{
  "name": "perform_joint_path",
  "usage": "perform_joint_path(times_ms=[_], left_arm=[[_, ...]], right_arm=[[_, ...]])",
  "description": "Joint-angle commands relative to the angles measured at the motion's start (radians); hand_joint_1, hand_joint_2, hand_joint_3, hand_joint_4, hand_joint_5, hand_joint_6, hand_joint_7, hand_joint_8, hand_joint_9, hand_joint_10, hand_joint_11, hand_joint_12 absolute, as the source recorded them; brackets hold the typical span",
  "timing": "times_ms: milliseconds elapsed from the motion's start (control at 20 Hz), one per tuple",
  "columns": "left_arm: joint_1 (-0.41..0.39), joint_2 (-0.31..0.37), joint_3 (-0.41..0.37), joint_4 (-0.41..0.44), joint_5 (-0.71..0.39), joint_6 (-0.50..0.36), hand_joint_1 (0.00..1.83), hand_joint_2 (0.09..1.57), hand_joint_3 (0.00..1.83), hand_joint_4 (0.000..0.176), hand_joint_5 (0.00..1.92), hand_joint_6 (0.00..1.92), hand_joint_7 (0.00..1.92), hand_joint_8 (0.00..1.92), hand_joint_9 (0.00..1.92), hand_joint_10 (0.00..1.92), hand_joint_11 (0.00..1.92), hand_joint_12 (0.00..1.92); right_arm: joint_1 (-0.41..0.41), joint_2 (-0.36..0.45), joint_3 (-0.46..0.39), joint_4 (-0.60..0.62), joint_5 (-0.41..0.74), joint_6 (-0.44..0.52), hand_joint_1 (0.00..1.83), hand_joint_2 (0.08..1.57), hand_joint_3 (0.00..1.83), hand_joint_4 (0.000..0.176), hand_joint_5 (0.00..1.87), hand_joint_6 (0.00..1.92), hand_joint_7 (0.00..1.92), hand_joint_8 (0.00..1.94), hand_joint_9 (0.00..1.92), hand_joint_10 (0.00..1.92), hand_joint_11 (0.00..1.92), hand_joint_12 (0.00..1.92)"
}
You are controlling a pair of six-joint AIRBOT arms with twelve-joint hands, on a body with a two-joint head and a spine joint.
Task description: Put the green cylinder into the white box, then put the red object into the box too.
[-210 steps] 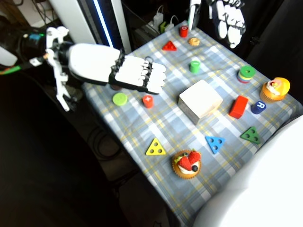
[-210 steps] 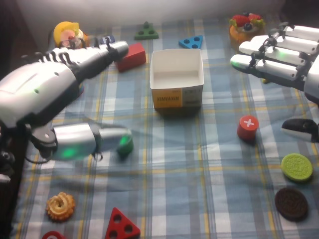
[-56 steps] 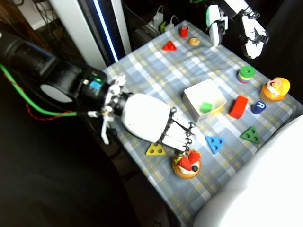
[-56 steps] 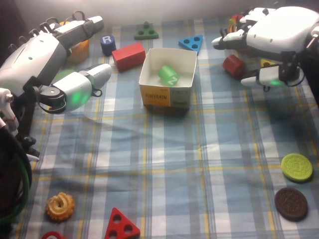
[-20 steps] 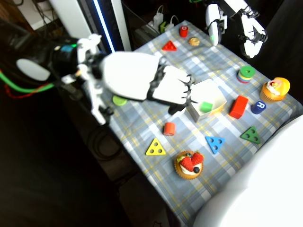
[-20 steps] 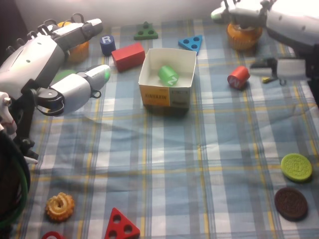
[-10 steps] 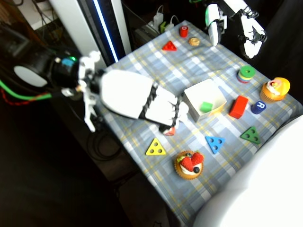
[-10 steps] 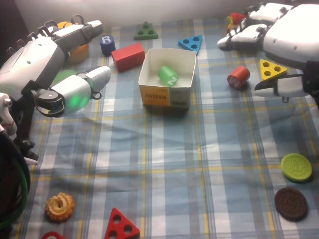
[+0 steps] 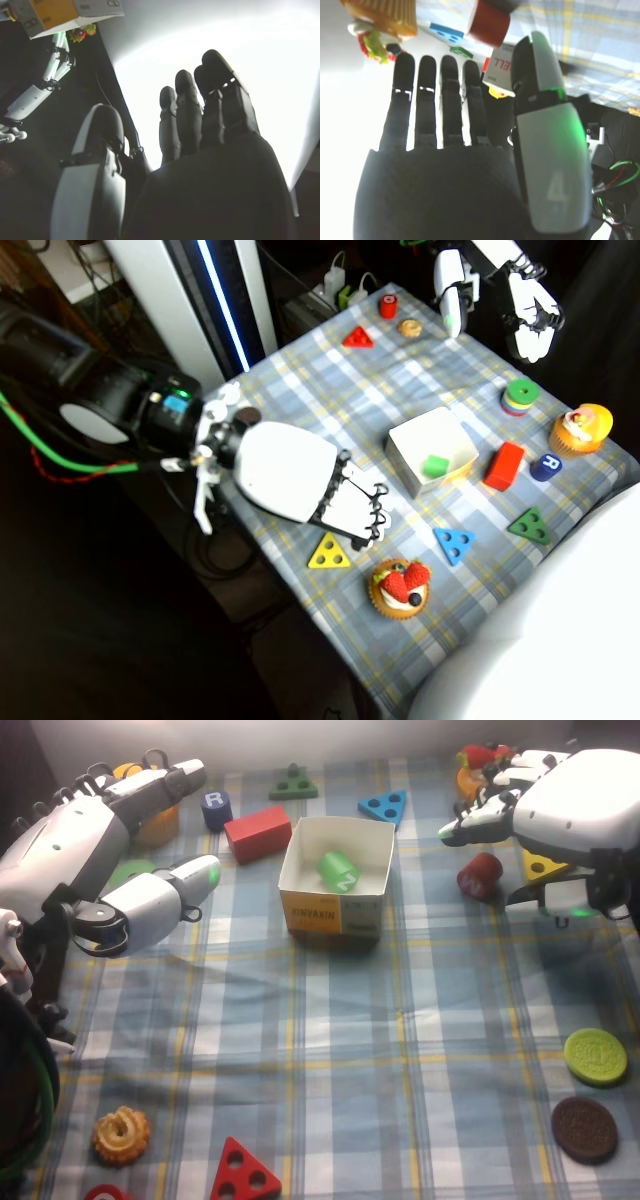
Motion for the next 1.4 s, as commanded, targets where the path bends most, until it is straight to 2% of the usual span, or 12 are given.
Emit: perform_joint_path(times_ms=[0, 50, 450, 900, 950, 1050, 1100, 1150, 1200, 1250, 1300, 1350], left_arm=[[-0.004, 0.007, -0.003, 0.045, -0.115, -0.006, 0.61, 1.34, 0.0, 0.063, 0.33, 0.0, 0.37, 0.0, 0.01, 0.74, 0.0, 1.31], [-0.004, 0.007, -0.003, 0.045, -0.115, -0.006, 0.62, 1.33, 0.0, 0.043, 0.35, 0.01, 0.39, 0.01, 0.01, 0.82, 0.0, 1.42], [0.001, 0.007, -0.006, 0.045, -0.119, -0.008, 0.55, 1.35, 0.0, 0.025, 0.34, 0.0, 0.39, 0.0, 0.0, 0.87, 0.0, 1.52], [0.003, 0.011, -0.01, 0.046, -0.125, -0.008, 0.57, 1.35, 0.0, 0.033, 0.35, 0.01, 0.39, 0.01, 0.0, 0.88, 0.0, 1.5], [0.003, 0.011, -0.01, 0.046, -0.125, -0.008, 0.55, 1.36, 0.0, 0.035, 0.35, 0.0, 0.39, 0.01, 0.0, 0.88, 0.0, 1.48], [0.003, 0.011, -0.011, 0.046, -0.125, -0.008, 0.57, 1.36, 0.0, 0.035, 0.35, 0.01, 0.39, 0.0, 0.0, 0.87, 0.0, 1.48], [0.003, 0.011, -0.011, 0.047, -0.126, -0.008, 0.57, 1.36, 0.0, 0.042, 0.35, 0.0, 0.38, 0.0, 0.0, 0.84, 0.0, 1.43], [0.003, 0.011, -0.011, 0.047, -0.126, -0.008, 0.57, 1.36, 0.0, 0.042, 0.35, 0.0, 0.38, 0.0, 0.0, 0.84, 0.0, 1.43], [0.003, 0.011, -0.011, 0.047, -0.126, -0.008, 0.57, 1.36, 0.0, 0.033, 0.35, 0.0, 0.39, 0.0, 0.0, 0.88, 0.0, 1.48], [0.004, 0.011, -0.011, 0.047, -0.126, -0.008, 0.58, 1.36, 0.0, 0.033, 0.35, 0.0, 0.38, 0.0, 0.0, 0.84, 0.0, 1.48], [0.004, 0.011, -0.011, 0.047, -0.126, -0.008, 0.57, 1.36, 0.0, 0.039, 0.35, 0.0, 0.38, 0.0, 0.0, 0.83, 0.0, 1.45], [0.004, 0.012, -0.011, 0.047, -0.126, -0.008, 0.57, 1.36, 0.0, 0.039, 0.35, 0.0, 0.38, 0.0, 0.0, 0.83, 0.0, 1.45]], right_arm=[[0.007, -0.003, 0.008, 0.007, 0.105, -0.002, 0.99, 1.19, 0.0, 0.0, 0.39, 0.05, 0.46, 0.03, 0.15, 0.64, 0.0, 1.29], [0.007, -0.006, 0.014, 0.007, 0.104, -0.002, 0.99, 1.19, 0.0, 0.0, 0.4, 0.05, 0.49, 0.04, 0.16, 0.64, 0.0, 1.29], [0.007, -0.032, 0.049, 0.014, 0.081, -0.002, 1.0, 1.2, 0.0, 0.0, 0.44, 0.04, 0.52, 0.03, 0.13, 0.91, 0.0, 1.5], [0.007, -0.064, 0.076, 0.014, 0.062, -0.002, 0.93, 1.21, 0.0, 0.0, 0.49, 0.11, 0.55, 0.06, 0.1, 0.9, 0.0, 1.52], [0.007, -0.067, 0.079, 0.017, 0.061, -0.002, 0.95, 1.21, 0.0, 0.0, 0.47, 0.23, 0.56, 0.09, 0.12, 0.91, 0.0, 1.54], [0.007, -0.073, 0.084, 0.02, 0.059, -0.002, 0.92, 1.22, 0.0, 0.003, 0.29, 0.75, 0.5, 0.3, 0.13, 0.93, 0.0, 1.54], [0.007, -0.078, 0.088, 0.02, 0.057, -0.002, 0.94, 1.23, 0.0, 0.0, 0.25, 0.97, 0.41, 0.58, 0.14, 0.97, 0.0, 1.56], [0.007, -0.079, 0.089, 0.02, 0.057, -0.002, 0.94, 1.23, 0.0, 0.0, 0.25, 0.97, 0.41, 0.58, 0.14, 0.97, 0.0, 1.56], [0.007, -0.082, 0.091, 0.021, 0.055, -0.002, 1.06, 1.31, 0.0, 0.0, 0.46, 1.5, 0.63, 1.37, 0.27, 1.38, 0.0, 1.86], [0.007, -0.084, 0.094, 0.023, 0.055, -0.002, 1.1, 1.32, 0.0, 0.0, 0.55, 1.5, 0.68, 1.55, 0.37, 1.65, 0.19, 1.91], [0.007, -0.085, 0.095, 0.023, 0.055, -0.002, 1.1, 1.31, 0.0, 0.018, 0.63, 1.49, 0.66, 1.55, 0.36, 1.7, 0.17, 1.92], [0.007, -0.085, 0.095, 0.023, 0.055, -0.002, 1.1, 1.31, 0.0, 0.018, 0.63, 1.49, 0.66, 1.55, 0.36, 1.7, 0.17, 1.92]])
